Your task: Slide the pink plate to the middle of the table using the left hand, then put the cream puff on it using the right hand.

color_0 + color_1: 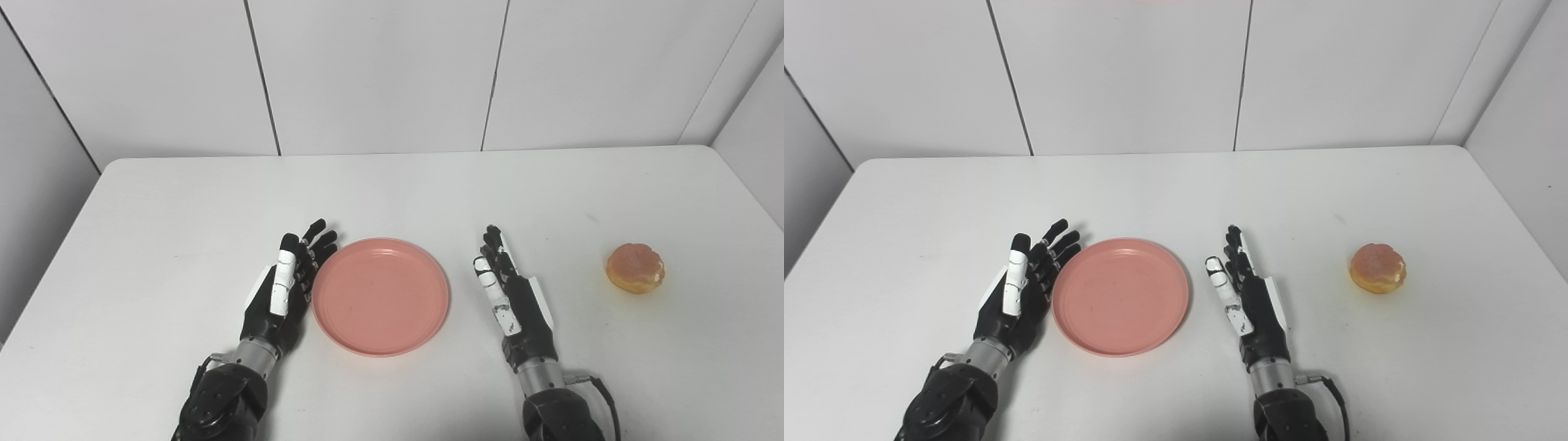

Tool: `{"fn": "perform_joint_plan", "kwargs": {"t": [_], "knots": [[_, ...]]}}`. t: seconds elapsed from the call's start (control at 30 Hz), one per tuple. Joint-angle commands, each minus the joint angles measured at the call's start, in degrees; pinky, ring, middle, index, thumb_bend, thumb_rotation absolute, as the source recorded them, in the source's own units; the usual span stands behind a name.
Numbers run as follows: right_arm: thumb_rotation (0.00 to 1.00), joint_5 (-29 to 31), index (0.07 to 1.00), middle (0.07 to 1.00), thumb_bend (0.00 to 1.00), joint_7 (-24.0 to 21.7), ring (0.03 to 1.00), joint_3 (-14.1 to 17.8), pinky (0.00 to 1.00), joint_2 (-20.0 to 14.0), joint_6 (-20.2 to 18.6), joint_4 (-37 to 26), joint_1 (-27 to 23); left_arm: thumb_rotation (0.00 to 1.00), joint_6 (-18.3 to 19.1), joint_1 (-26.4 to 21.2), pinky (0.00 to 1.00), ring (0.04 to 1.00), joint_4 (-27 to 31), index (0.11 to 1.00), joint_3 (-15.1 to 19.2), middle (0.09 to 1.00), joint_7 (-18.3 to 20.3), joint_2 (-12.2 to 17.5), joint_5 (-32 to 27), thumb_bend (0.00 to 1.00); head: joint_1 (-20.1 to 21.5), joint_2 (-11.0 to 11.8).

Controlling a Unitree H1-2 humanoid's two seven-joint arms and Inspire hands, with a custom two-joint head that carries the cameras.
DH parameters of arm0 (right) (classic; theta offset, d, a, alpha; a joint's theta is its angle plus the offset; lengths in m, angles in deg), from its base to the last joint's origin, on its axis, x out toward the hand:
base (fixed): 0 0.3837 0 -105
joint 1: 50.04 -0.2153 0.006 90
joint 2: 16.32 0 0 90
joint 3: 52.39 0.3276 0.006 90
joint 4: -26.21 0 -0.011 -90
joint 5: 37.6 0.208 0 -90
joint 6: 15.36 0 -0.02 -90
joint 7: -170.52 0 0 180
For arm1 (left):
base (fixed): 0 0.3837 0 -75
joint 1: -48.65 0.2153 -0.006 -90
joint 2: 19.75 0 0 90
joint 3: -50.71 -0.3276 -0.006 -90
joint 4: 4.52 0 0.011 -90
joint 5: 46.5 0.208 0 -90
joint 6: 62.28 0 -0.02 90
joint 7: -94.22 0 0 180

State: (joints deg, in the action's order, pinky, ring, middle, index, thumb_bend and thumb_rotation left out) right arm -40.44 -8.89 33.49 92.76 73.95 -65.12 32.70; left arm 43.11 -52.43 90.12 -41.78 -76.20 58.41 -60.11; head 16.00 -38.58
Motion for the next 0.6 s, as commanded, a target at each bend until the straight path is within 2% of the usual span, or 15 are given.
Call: {"fn": "perform_joint_plan", "kwargs": {"t": [0.0, 0.33, 0.57], "knots": [[0.87, 0.4, 0.991, 1.0, 0.77, -0.4, 1.0, -0.2, 1.0, 0.4, -0.4, -0.9, -0.9, 0.98, 0.6, 0.0, 1.0, 0.947, 1.5, 0.934, -0.6, 0.935, 1.1, -0.5, -0.9, 0.79, -0.1, 0.0], [0.87, 0.8, 0.995, 1.0, 0.74, -0.6, 1.0, -0.3, 1.0, 0.2, -0.3, -1.1, -0.8, 0.98, 0.0, 1.2, 0.99, 0.947, 2.4, 0.922, -2.2, 0.934, 1.3, -0.7, 0.4, 0.8, -0.3, -0.1], [0.86, 1.0, 0.992, 1.0, 0.75, -0.5, 1.0, -0.2, 1.0, 0.2, -0.8, -1.4, -0.7, 0.98, -3.2, 1.5, 1.0, 0.965, 0.7, 0.948, -1.8, 0.955, 0.2, -1.6, 1.6, 0.79, -0.2, 0.0]]}}
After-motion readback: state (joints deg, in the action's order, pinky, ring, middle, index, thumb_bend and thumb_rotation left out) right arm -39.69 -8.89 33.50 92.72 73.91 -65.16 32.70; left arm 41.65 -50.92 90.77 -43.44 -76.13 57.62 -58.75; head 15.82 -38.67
